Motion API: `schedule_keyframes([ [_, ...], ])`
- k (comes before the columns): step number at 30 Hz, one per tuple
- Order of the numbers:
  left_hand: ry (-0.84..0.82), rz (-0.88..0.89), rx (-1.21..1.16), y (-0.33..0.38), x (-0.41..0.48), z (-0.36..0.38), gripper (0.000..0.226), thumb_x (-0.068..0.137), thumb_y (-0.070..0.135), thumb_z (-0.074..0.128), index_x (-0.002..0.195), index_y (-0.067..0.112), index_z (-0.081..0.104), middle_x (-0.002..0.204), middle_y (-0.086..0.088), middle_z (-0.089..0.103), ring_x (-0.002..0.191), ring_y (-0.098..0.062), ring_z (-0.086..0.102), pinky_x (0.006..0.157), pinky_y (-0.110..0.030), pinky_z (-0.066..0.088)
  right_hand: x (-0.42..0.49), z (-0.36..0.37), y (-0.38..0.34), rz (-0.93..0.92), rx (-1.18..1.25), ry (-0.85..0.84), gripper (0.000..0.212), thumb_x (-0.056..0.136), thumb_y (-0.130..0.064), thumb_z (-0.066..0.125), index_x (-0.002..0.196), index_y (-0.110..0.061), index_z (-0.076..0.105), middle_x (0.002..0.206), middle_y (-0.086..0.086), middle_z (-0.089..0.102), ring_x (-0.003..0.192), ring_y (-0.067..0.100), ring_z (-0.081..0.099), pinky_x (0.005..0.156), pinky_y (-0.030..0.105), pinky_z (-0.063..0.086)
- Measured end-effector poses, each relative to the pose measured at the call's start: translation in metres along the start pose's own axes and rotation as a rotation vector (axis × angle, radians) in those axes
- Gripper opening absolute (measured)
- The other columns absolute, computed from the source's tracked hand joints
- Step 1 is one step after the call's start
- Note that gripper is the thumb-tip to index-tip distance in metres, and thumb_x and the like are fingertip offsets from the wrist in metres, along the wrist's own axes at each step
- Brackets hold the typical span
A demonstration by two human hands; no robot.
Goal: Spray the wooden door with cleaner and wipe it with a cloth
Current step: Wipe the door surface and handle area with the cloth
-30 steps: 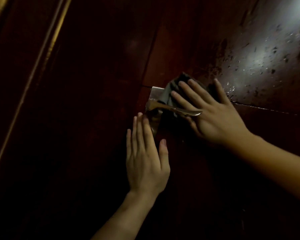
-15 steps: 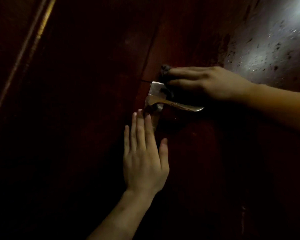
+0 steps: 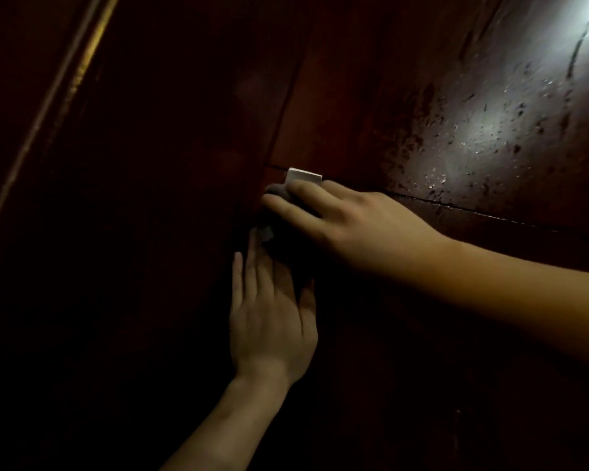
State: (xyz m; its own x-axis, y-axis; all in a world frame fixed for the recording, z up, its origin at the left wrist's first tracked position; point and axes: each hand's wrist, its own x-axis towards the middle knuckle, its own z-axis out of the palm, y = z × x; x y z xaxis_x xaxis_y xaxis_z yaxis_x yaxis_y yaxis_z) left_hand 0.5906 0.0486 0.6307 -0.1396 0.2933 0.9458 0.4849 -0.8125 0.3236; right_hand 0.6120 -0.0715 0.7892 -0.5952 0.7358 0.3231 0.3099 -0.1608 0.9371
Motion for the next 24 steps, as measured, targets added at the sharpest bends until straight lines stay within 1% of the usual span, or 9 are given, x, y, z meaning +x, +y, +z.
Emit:
schedule_keyframes([
  [3,-0.010,0.008,-0.097,0.000,0.000,-0.002,0.067,0.109,0.046,0.015,0.163,0.007,0.011,0.172,-0.013,0.012,0.162,-0.023,0.009,0.132,-0.043,0.009,-0.032,0.001,0.015,-0.022,-0.037,0.046,0.057,0.098,-0.012,0.036,0.152,0.006,0.038,0.121,0.023,0.065,0.094,0.038,0.067,0.071,0.043,0.061],
  [6,-0.005,0.019,-0.103,0.000,-0.001,-0.003,0.065,0.110,0.047,0.010,0.163,0.009,0.009,0.174,-0.012,0.010,0.163,-0.020,0.005,0.132,-0.046,0.013,-0.056,-0.004,0.021,0.025,-0.066,0.060,0.056,0.096,-0.013,0.038,0.147,0.010,0.043,0.116,0.023,0.067,0.093,0.038,0.067,0.078,0.042,0.060],
  [8,-0.009,0.021,-0.112,-0.001,-0.001,-0.003,0.066,0.110,0.048,0.008,0.162,0.008,0.011,0.174,-0.012,0.011,0.163,-0.021,0.005,0.131,-0.047,0.015,-0.057,-0.002,0.021,0.098,-0.008,0.067,0.058,0.097,-0.020,0.040,0.149,0.005,0.042,0.127,0.022,0.064,0.107,0.037,0.065,0.090,0.041,0.054],
  [11,-0.018,0.011,-0.130,-0.001,-0.002,-0.004,0.069,0.109,0.048,0.006,0.164,0.006,0.015,0.174,-0.012,0.013,0.163,-0.020,0.006,0.132,-0.045,0.012,-0.044,0.007,0.007,0.171,0.168,0.078,0.057,0.105,-0.034,0.036,0.157,-0.009,0.034,0.151,0.016,0.048,0.135,0.033,0.049,0.112,0.042,0.040],
  [13,-0.030,0.007,-0.134,0.000,-0.001,-0.004,0.071,0.107,0.049,0.003,0.165,0.007,0.011,0.174,-0.011,0.010,0.163,-0.019,0.002,0.132,-0.043,0.007,-0.038,0.009,0.001,0.200,0.264,0.079,0.057,0.105,-0.036,0.036,0.158,-0.015,0.034,0.152,0.015,0.043,0.136,0.033,0.046,0.110,0.044,0.044],
  [16,-0.030,0.003,-0.154,-0.001,0.000,-0.004,0.069,0.106,0.050,0.003,0.165,0.013,0.004,0.174,-0.009,0.007,0.162,-0.017,0.000,0.131,-0.039,0.000,-0.039,0.003,0.007,0.198,0.375,0.102,0.055,0.101,-0.030,0.043,0.154,-0.014,0.043,0.147,0.012,0.051,0.125,0.030,0.058,0.098,0.045,0.056],
  [19,-0.036,0.017,-0.167,-0.001,-0.001,-0.002,0.069,0.107,0.051,0.004,0.164,0.013,0.006,0.175,-0.008,0.005,0.163,-0.017,-0.001,0.131,-0.041,0.002,-0.045,-0.002,0.021,0.162,0.406,0.229,0.045,0.101,-0.022,0.050,0.143,-0.009,0.057,0.139,0.014,0.060,0.120,0.022,0.062,0.100,0.034,0.053],
  [21,-0.031,0.010,-0.143,-0.001,-0.001,-0.002,0.069,0.108,0.050,0.004,0.164,0.011,0.009,0.175,-0.009,0.006,0.163,-0.018,0.001,0.132,-0.044,0.009,-0.042,-0.006,0.031,0.272,0.459,0.382,0.042,0.098,-0.015,0.051,0.138,-0.006,0.060,0.134,0.013,0.063,0.118,0.019,0.060,0.102,0.030,0.049],
  [24,-0.025,0.008,-0.132,0.000,-0.003,-0.001,0.068,0.109,0.049,0.008,0.164,0.009,0.013,0.174,-0.011,0.011,0.162,-0.020,0.007,0.131,-0.046,0.017,-0.018,-0.014,0.055,0.464,0.463,0.517,0.041,0.097,-0.013,0.052,0.136,-0.006,0.061,0.130,0.011,0.065,0.116,0.027,0.062,0.099,0.037,0.051],
])
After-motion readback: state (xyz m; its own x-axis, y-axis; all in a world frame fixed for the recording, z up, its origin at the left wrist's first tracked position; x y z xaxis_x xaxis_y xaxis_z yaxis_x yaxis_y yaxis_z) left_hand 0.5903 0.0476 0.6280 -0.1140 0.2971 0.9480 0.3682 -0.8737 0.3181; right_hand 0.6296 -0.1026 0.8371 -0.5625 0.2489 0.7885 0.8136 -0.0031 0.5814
